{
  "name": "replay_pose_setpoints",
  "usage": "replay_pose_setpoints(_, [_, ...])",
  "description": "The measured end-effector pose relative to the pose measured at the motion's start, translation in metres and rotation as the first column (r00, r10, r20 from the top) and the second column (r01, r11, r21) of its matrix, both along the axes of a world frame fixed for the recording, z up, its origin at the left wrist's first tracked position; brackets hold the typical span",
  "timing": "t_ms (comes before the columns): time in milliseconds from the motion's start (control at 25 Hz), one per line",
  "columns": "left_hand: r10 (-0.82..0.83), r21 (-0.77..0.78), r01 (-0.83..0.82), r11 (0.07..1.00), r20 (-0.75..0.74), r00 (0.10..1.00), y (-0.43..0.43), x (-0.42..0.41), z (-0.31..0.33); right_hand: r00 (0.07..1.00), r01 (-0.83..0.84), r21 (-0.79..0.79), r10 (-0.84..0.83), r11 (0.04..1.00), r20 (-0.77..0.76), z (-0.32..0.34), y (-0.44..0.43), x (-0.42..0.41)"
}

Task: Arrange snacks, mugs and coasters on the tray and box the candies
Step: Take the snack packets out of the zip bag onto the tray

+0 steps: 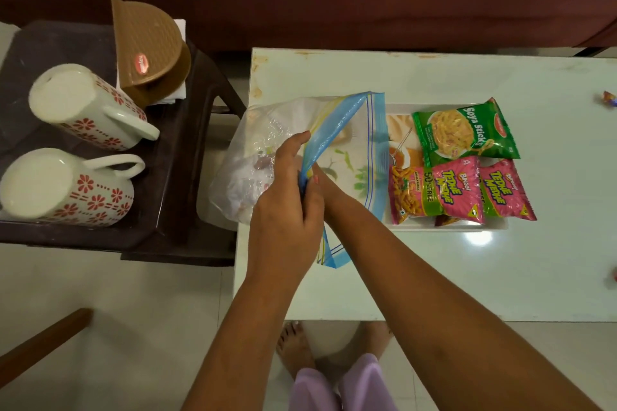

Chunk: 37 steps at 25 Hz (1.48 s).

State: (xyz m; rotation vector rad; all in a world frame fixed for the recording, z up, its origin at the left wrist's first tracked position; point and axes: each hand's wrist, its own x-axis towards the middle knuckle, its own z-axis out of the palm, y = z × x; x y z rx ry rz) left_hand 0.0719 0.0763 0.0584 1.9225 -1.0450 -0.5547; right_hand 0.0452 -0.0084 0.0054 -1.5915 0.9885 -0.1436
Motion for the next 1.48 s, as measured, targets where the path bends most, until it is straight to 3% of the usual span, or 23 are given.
replay_pose_setpoints(120, [0.015, 0.022, -0.015, 1.000, 0.014, 1.000, -0.001, 0.000, 0.001, 0.993, -0.105, -0.079, 0.099, 0.991, -0.068, 0.000, -0.003, -0.004])
replay_pose_setpoints(240, [0.053, 0.032, -0.055, 0.998, 0.060, 0.997, 0.000, -0.004, 0.003, 0.949, -0.253, -0.408, 0.142, 0.877, -0.282, 0.012, -0.008, -0.012])
replay_pose_setpoints(280, [0.078, 0.013, -0.079, 0.997, 0.101, 0.992, 0.001, -0.005, 0.004, 0.954, -0.232, -0.482, 0.100, 0.845, -0.283, 0.019, -0.010, -0.018])
replay_pose_setpoints(360, [0.124, -0.040, -0.119, 0.992, 0.188, 0.974, 0.001, -0.007, 0.006, 0.983, -0.127, -0.604, 0.021, 0.787, -0.180, 0.026, -0.011, -0.040])
replay_pose_setpoints(440, [0.130, -0.061, -0.119, 0.991, 0.221, 0.967, 0.000, -0.007, 0.009, 0.999, 0.029, -0.766, -0.050, 0.642, -0.004, 0.033, -0.004, -0.073])
replay_pose_setpoints(520, [0.107, -0.046, -0.098, 0.994, 0.258, 0.960, -0.004, -0.006, 0.009, 0.976, 0.218, -0.819, -0.116, 0.530, 0.184, 0.033, 0.003, -0.106])
replay_pose_setpoints(640, [0.080, 0.003, -0.085, 0.996, 0.306, 0.949, -0.011, -0.004, 0.005, 0.861, 0.508, -0.628, -0.330, 0.589, 0.386, 0.025, -0.005, -0.142])
replay_pose_setpoints(760, [0.054, 0.038, -0.068, 0.997, 0.289, 0.956, -0.014, -0.007, 0.004, 0.660, 0.739, -0.237, -0.605, 0.631, 0.445, 0.018, -0.023, -0.151])
replay_pose_setpoints(880, [0.063, 0.054, -0.079, 0.995, 0.252, 0.966, -0.018, -0.014, 0.004, 0.465, 0.840, 0.075, -0.785, 0.537, 0.409, 0.020, -0.047, -0.149])
replay_pose_setpoints(1040, [0.100, 0.071, -0.118, 0.990, 0.222, 0.970, -0.027, -0.021, 0.003, 0.332, 0.905, 0.189, -0.910, 0.382, 0.250, 0.012, -0.079, -0.162])
replay_pose_setpoints(1120, [0.103, 0.076, -0.123, 0.989, 0.223, 0.969, -0.033, -0.022, 0.001, 0.326, 0.931, 0.103, -0.924, 0.350, 0.198, 0.001, -0.095, -0.171])
replay_pose_setpoints(1200, [0.104, 0.089, -0.125, 0.988, 0.214, 0.971, -0.038, -0.024, -0.001, 0.369, 0.926, -0.129, -0.922, 0.354, 0.116, -0.013, -0.112, -0.179])
replay_pose_setpoints(1320, [0.108, 0.085, -0.125, 0.988, 0.186, 0.977, -0.041, -0.026, -0.002, 0.485, 0.806, -0.399, -0.874, 0.438, 0.019, -0.029, -0.130, -0.178])
replay_pose_setpoints(1480, [0.106, 0.110, -0.127, 0.986, 0.183, 0.977, -0.048, -0.030, -0.005, 0.607, 0.620, -0.557, -0.787, 0.553, -0.105, -0.045, -0.142, -0.169])
